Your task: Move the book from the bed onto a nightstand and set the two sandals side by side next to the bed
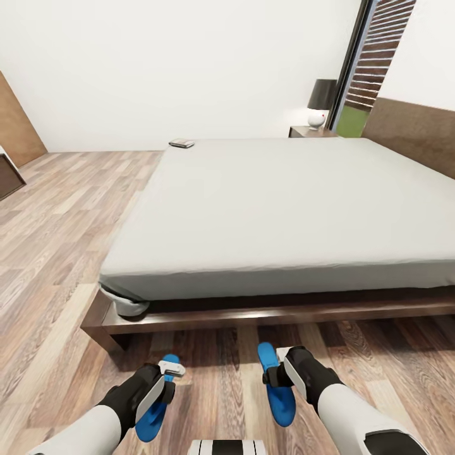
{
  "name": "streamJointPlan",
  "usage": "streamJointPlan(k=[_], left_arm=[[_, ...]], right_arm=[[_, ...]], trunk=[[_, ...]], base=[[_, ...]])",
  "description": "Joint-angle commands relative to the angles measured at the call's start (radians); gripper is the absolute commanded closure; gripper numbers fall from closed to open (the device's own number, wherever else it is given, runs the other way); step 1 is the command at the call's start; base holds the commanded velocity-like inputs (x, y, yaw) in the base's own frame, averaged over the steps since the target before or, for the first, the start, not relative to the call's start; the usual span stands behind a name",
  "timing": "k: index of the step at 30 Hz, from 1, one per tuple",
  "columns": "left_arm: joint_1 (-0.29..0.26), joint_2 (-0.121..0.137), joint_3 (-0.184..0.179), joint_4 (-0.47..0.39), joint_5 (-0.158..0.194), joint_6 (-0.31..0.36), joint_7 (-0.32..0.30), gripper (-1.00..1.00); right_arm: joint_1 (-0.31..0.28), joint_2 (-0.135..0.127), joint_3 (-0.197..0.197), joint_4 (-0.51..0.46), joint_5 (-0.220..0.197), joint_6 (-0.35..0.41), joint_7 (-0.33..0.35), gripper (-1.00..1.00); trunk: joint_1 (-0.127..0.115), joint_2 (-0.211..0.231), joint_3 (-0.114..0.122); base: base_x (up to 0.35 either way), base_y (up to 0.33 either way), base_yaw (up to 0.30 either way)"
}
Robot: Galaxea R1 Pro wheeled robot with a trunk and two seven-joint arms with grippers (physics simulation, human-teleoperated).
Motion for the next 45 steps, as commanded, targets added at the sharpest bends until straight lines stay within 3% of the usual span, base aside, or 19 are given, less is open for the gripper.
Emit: streamJointPlan(k=[1, 40, 45], left_arm=[[0.000, 0.001, -0.006, -0.002, 0.010, 0.004, 0.009, 1.00], [0.000, 0.001, -0.007, -0.016, 0.012, 0.003, 0.007, 1.00], [0.000, 0.001, -0.006, -0.017, 0.012, -0.005, 0.007, 1.00]], right_arm=[[0.000, 0.000, 0.006, -0.002, 0.001, 0.006, 0.002, 1.00], [0.001, 0.004, 0.008, -0.001, 0.001, 0.005, 0.002, 1.00], [0.001, 0.003, 0.008, -0.001, 0.001, 0.005, 0.002, 1.00]], trunk=[[0.000, 0.000, -0.001], [0.000, 0.000, -0.001], [0.002, -0.001, -0.020]], base=[[0.027, 0.009, 0.000], [0.024, 0.070, 0.000], [0.000, 0.000, 0.000]])
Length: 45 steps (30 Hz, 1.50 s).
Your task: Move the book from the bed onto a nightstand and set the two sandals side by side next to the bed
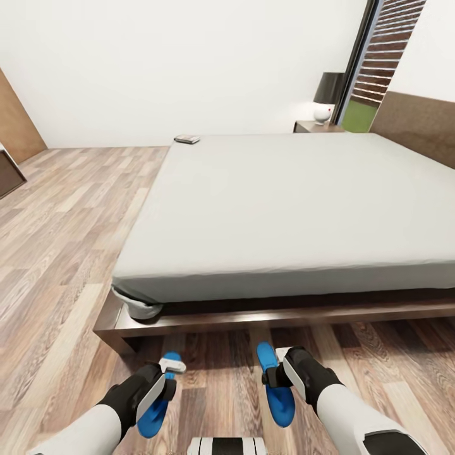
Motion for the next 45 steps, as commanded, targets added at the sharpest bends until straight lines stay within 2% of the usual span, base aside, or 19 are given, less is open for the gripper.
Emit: streamJointPlan(k=[1, 7, 19, 30, 34, 40, 45], left_arm=[[-0.001, 0.001, -0.006, -0.002, 0.010, -0.005, 0.009, 1.00], [-0.001, 0.001, -0.006, -0.002, 0.012, -0.022, 0.007, 1.00], [-0.001, 0.002, -0.006, 0.000, 0.012, -0.060, 0.007, 1.00], [-0.001, 0.001, -0.006, 0.000, 0.012, -0.069, 0.007, 1.00], [-0.001, 0.002, -0.006, 0.000, 0.012, -0.102, 0.007, 1.00], [-0.002, 0.001, -0.003, -0.004, 0.013, -0.117, 0.007, 1.00], [-0.003, 0.001, -0.004, -0.012, 0.012, -0.118, 0.008, 1.00]], right_arm=[[0.000, -0.001, 0.006, -0.002, 0.000, 0.005, 0.002, 1.00], [0.000, -0.001, 0.006, -0.002, 0.000, 0.005, 0.002, 1.00], [0.000, -0.001, 0.006, -0.002, 0.000, -0.035, 0.003, 1.00], [0.000, -0.001, 0.006, -0.002, 0.000, -0.040, 0.003, 1.00], [0.000, -0.001, 0.007, -0.003, 0.000, -0.040, 0.005, 1.00], [0.001, -0.003, 0.050, -0.031, 0.001, -0.035, 0.053, 1.00], [0.001, -0.003, 0.070, -0.046, 0.001, -0.025, 0.064, 1.00]], trunk=[[0.000, -0.001, -0.005], [0.003, -0.002, -0.028], [0.003, -0.002, -0.028], [0.008, -0.005, -0.070], [0.010, -0.006, -0.086], [0.012, -0.007, -0.109], [0.015, -0.008, -0.128]], base=[[0.000, 0.000, 0.000], [0.000, 0.000, 0.000], [0.000, 0.000, 0.000], [0.000, 0.000, 0.000], [0.000, 0.000, 0.000], [0.000, 0.000, 0.000], [0.000, 0.000, 0.000]])
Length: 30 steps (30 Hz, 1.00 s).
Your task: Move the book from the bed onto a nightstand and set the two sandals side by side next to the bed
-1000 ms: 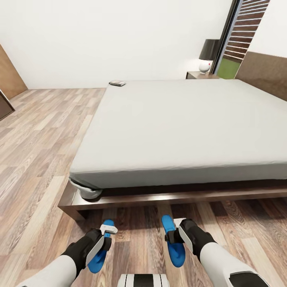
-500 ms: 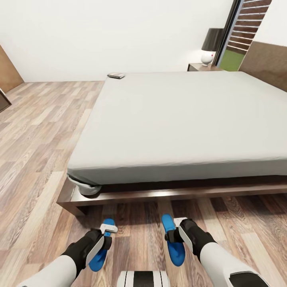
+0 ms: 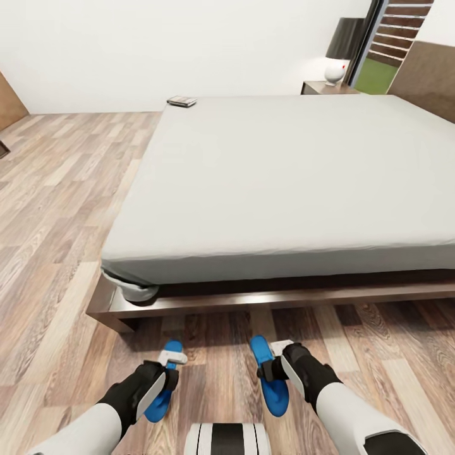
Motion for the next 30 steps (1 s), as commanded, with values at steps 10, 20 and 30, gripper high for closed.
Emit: streamJointPlan(k=[10, 20, 30], left_arm=[[-0.001, 0.001, -0.008, -0.005, 0.007, -0.001, 0.010, 1.00], [-0.001, 0.000, -0.010, -0.005, 0.006, -0.003, 0.010, 1.00], [-0.001, 0.006, -0.008, -0.072, 0.006, 0.001, 0.008, 1.00]], right_arm=[[0.003, -0.001, 0.032, -0.077, 0.000, 0.105, 0.004, 1.00], [0.024, -0.005, 0.063, -0.320, -0.001, 0.245, 0.004, 1.00], [0.043, -0.005, 0.066, -0.364, 0.000, 0.262, 0.004, 1.00]], trunk=[[0.004, -0.003, -0.039], [0.009, -0.005, -0.078], [0.011, -0.006, -0.101]], base=[[0.000, 0.000, 0.000], [0.000, 0.000, 0.000], [0.000, 0.000, 0.000]])
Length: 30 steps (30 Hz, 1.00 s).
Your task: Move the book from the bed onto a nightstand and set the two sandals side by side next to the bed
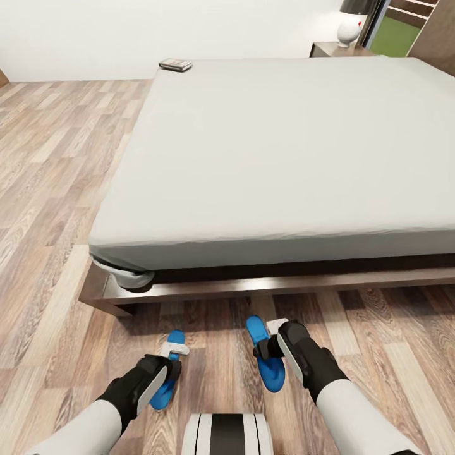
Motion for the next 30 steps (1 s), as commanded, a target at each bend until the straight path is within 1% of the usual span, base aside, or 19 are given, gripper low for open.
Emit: streamJointPlan(k=[1, 5, 7, 9, 20, 27, 30], left_arm=[[0.000, 0.002, -0.005, -0.007, 0.011, 0.004, 0.009, 1.00], [0.000, 0.003, -0.004, -0.023, 0.010, -0.002, 0.011, 1.00], [0.001, 0.004, -0.004, -0.023, 0.010, -0.036, 0.011, 1.00], [0.002, 0.004, -0.005, -0.021, 0.009, -0.062, 0.011, 1.00], [0.003, 0.004, 0.004, -0.018, 0.011, -0.132, 0.010, 1.00], [0.003, 0.004, 0.006, -0.020, 0.013, -0.141, 0.010, 1.00], [0.003, 0.004, 0.006, -0.021, 0.014, -0.141, 0.010, 1.00]], right_arm=[[0.000, 0.000, 0.001, -0.001, 0.001, 0.005, 0.002, 1.00], [0.001, 0.000, 0.018, -0.002, 0.000, 0.006, 0.002, 1.00], [0.001, 0.000, 0.032, -0.002, 0.000, 0.011, 0.002, 1.00], [0.002, 0.000, 0.037, -0.002, 0.000, 0.013, 0.002, 1.00], [0.004, 0.000, 0.043, -0.002, 0.001, 0.015, 0.002, 1.00], [0.004, 0.000, 0.043, -0.009, 0.001, 0.014, 0.002, 1.00], [0.008, -0.001, 0.043, -0.036, 0.001, 0.014, 0.002, 1.00]], trunk=[[0.000, 0.000, -0.001], [0.000, 0.000, -0.001], [0.000, 0.000, -0.001], [0.000, 0.000, -0.001], [0.000, 0.000, -0.001], [0.000, 0.000, -0.001], [0.000, 0.000, -0.001]], base=[[0.000, 0.000, 0.000], [0.000, 0.000, 0.000], [0.000, 0.000, 0.000], [0.000, 0.000, 0.000], [0.000, 0.000, 0.000], [0.000, 0.000, 0.000], [0.000, 0.000, 0.000]])
